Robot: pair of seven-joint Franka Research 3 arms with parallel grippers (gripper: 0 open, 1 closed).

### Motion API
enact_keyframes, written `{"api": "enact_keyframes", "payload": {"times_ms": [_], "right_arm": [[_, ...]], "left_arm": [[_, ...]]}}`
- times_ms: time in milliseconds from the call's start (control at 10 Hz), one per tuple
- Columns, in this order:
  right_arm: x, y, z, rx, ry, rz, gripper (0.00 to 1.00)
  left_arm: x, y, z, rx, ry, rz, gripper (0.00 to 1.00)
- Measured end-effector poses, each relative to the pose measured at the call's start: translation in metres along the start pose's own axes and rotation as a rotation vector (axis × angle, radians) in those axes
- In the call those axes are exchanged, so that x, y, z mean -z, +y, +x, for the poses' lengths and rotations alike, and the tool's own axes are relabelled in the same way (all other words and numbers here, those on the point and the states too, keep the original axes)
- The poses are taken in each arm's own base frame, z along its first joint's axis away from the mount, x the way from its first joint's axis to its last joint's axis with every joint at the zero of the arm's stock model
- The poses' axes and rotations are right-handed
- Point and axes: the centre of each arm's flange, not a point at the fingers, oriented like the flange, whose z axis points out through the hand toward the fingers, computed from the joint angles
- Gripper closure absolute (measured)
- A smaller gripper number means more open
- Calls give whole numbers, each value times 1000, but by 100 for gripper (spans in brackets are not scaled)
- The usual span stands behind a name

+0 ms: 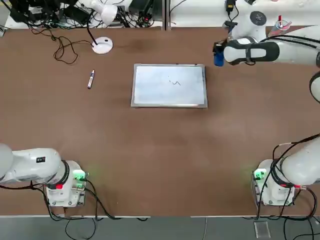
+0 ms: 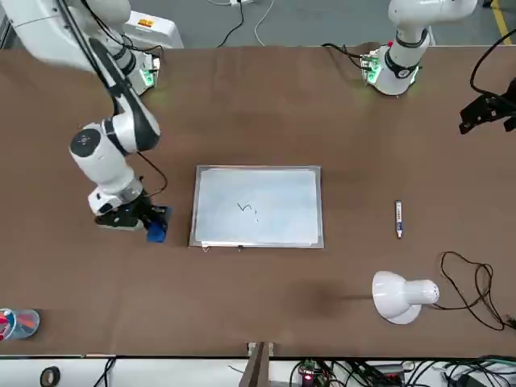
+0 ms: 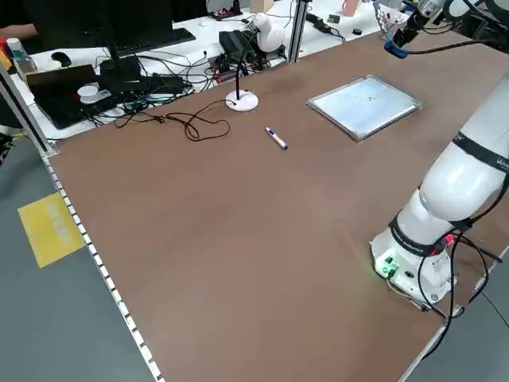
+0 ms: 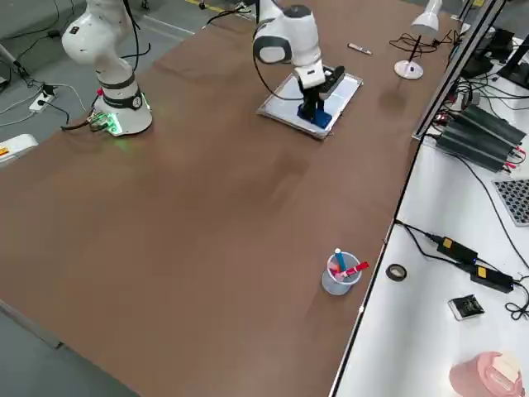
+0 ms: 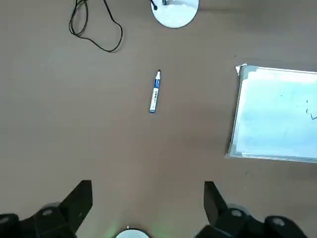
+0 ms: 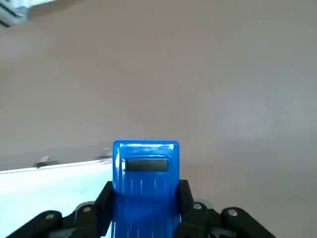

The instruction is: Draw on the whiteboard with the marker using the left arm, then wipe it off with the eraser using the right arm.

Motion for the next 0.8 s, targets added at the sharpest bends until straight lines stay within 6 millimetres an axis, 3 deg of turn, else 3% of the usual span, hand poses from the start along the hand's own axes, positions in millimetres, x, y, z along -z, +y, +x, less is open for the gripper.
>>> {"api": "enact_keyframes", "payload": {"times_ms": [200,400,800], "right_arm": [[-1,-34,-17,-17,-7,-2,44],[-10,-55,-37,-25,-8,-28,44],[-33,-75,-72,-9,-19,-135,44]], "left_arm": [[-1,-3,1,9,-5,-20,0],[-2,-10,2,23,-12,-40,0],[-7,-17,4,38,-21,-46,0]]}}
